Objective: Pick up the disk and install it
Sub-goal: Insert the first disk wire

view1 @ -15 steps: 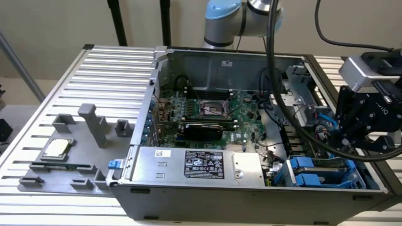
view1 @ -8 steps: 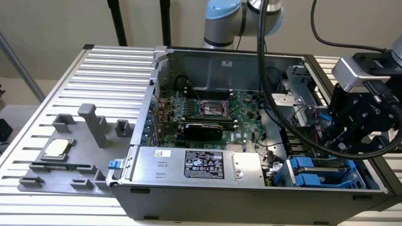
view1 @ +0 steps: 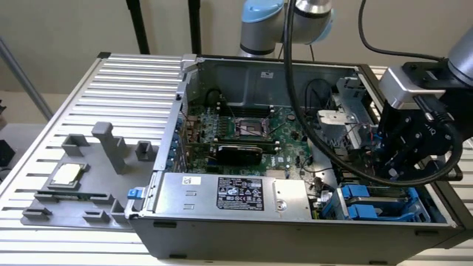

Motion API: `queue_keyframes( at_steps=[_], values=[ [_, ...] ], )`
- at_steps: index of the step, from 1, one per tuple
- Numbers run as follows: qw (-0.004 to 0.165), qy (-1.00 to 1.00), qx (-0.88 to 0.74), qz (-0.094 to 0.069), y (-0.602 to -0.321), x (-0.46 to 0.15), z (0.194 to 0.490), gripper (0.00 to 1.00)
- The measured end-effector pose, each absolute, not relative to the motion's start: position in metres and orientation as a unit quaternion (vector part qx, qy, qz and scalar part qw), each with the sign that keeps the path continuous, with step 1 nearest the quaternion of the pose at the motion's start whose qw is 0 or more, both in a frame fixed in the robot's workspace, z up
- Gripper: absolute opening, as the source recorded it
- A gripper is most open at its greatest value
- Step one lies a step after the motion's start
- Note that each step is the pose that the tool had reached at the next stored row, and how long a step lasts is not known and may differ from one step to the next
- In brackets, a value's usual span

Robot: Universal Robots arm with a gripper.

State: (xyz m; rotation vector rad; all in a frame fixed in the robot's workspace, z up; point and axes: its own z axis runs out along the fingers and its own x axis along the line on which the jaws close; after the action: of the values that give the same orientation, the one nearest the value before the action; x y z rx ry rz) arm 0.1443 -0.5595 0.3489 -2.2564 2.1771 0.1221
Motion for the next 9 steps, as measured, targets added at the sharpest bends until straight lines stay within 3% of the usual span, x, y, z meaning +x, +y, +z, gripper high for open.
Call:
queue_keyframes(
  at_steps=[9],
  values=[
    [0.002, 0.694, -0.719, 0.039, -0.582, 0.151, 0.349, 1.0]
  ],
)
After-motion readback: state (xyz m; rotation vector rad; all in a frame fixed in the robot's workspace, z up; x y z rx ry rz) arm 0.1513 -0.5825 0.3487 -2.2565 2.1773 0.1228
